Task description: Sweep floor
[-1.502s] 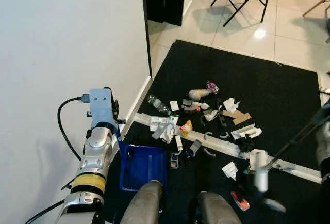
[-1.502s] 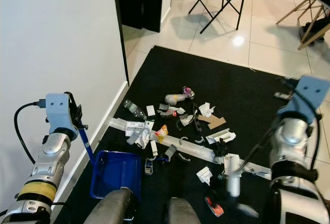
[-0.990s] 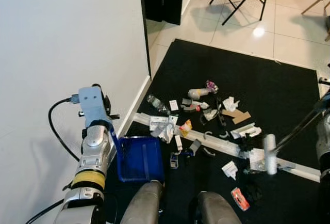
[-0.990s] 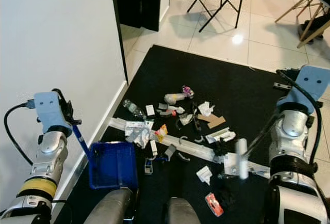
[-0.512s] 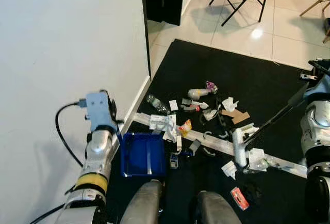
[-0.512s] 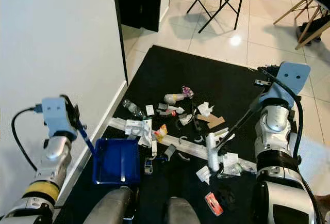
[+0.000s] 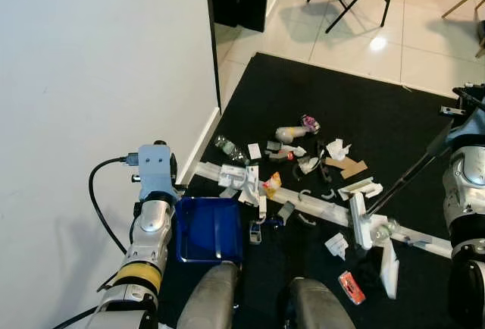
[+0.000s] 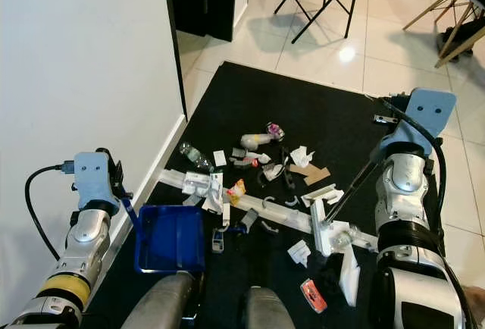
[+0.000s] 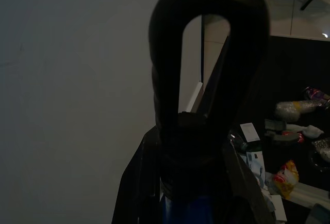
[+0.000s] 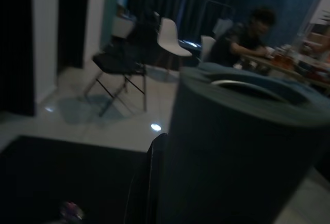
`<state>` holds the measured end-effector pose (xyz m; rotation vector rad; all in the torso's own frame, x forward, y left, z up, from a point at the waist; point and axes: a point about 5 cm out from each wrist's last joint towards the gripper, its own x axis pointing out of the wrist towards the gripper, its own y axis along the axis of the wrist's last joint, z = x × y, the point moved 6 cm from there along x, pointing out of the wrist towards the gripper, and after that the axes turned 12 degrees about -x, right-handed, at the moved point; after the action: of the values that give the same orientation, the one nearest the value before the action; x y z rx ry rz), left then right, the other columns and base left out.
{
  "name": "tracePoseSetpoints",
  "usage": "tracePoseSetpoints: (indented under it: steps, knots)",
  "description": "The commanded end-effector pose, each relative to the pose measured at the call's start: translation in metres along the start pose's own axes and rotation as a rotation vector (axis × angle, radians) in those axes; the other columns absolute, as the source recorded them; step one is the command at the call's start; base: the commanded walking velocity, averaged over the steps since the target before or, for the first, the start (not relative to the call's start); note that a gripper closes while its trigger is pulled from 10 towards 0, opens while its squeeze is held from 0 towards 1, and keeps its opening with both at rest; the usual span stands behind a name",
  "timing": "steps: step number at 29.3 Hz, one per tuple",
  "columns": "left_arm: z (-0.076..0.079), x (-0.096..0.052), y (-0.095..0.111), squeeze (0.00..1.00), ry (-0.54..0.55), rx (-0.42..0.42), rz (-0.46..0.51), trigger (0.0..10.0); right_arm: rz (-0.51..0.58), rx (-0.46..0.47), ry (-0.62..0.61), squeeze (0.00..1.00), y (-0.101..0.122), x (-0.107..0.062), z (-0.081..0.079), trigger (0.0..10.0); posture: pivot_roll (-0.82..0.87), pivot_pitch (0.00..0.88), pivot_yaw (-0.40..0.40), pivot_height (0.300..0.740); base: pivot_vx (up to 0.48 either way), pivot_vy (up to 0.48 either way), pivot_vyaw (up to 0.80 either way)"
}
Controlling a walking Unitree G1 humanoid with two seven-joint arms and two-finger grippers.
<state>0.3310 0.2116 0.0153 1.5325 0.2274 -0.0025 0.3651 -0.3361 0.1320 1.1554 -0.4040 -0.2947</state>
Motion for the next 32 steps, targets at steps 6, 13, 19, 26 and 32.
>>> tracePoseSetpoints:
  steps: [6, 13, 19, 26, 32]
  knots:
    - [0.003, -0.006, -0.017, 0.0, -0.025, 0.05, -0.066, 10.0, -0.167, -0.106, -0.055, 0.0, -0.053, -0.026, 0.042, 10.0, -0.05, 0.129, -0.032, 0.74, 0.0, 0.0, 0.0]
    - [0.009, -0.006, -0.015, 0.0, -0.048, 0.052, -0.064, 10.0, -0.318, -0.08, 0.048, 0.0, -0.102, -0.06, 0.019, 10.0, -0.03, 0.157, 0.003, 0.74, 0.0, 0.0, 0.0]
    - [0.003, -0.009, -0.01, 0.0, -0.066, 0.067, -0.053, 10.0, -0.336, -0.07, 0.059, 0.0, -0.104, -0.062, 0.001, 10.0, 0.0, 0.204, 0.028, 0.74, 0.0, 0.0, 0.0]
    - [-0.002, -0.011, -0.005, 0.0, -0.059, 0.059, -0.043, 10.0, -0.36, -0.177, -0.115, 0.0, -0.107, -0.063, 0.034, 10.0, 0.01, 0.234, 0.027, 0.74, 0.0, 0.0, 0.0]
    - [0.0, -0.013, -0.001, 0.0, -0.072, 0.051, -0.035, 10.0, -0.34, -0.186, -0.246, 0.0, -0.098, -0.055, 0.069, 10.0, 0.01, 0.241, 0.03, 0.74, 0.0, 0.0, 0.0]
